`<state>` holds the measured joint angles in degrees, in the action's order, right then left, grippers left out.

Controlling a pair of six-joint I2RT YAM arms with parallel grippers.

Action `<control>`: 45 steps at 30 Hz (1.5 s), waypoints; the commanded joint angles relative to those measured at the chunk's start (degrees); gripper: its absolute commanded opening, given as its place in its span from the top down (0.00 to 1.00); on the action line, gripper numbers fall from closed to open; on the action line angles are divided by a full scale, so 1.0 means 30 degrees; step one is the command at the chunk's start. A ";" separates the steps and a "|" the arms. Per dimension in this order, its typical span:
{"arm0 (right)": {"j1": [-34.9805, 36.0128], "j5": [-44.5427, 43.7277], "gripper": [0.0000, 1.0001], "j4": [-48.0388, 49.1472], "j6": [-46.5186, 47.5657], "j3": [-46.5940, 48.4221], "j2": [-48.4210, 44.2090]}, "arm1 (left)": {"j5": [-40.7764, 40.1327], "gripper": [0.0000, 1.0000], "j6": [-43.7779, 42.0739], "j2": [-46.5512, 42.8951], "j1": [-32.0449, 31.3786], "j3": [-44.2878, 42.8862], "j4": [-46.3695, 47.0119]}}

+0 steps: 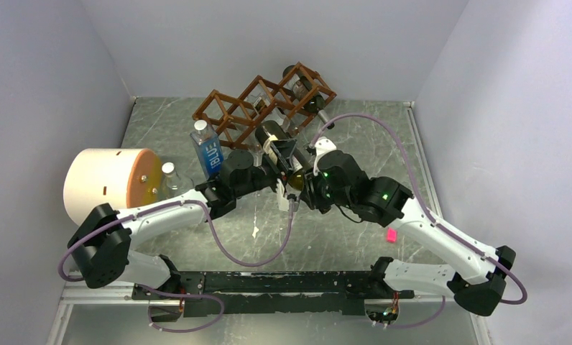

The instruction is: Put the wine bottle on the wine rack

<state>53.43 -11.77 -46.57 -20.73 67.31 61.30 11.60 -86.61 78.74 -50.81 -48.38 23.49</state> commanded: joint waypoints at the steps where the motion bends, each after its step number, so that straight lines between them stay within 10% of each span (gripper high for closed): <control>1: -0.0026 -0.0583 0.78 0.1032 0.0200 -0.0283 -0.0479 | 0.0387 0.93 0.0975 -0.1125 -0.0027 -0.1738 0.2382; 5: -0.0018 -0.1348 1.00 0.1123 0.0217 -0.0189 -0.0615 | 0.0495 0.84 0.2264 -0.1326 0.0002 -0.2174 0.1558; 9: -0.0017 -0.2617 1.00 0.1435 0.0102 -0.0263 -0.0984 | 0.0649 0.34 0.2933 -0.1575 -0.0004 -0.1395 0.2850; 12: -0.0025 -0.3986 1.00 0.1694 -0.0198 -0.0250 -0.1374 | 0.0523 0.18 0.2876 -0.1607 0.0002 -0.0710 0.3516; 34: -0.0113 -0.7897 1.00 0.2865 -0.1075 0.0683 -0.2419 | -0.0802 0.01 0.4224 -0.1405 0.0115 -0.0228 0.2418; 45: -0.0618 -0.6016 1.00 0.3845 -0.1034 -0.0626 -0.2116 | -0.5999 0.00 1.6039 -0.2711 0.0331 -0.1295 0.4900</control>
<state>52.60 -30.46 -43.81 -23.35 65.93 55.42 4.01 -56.38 73.76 -50.33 -49.71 31.79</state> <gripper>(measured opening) 0.365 0.995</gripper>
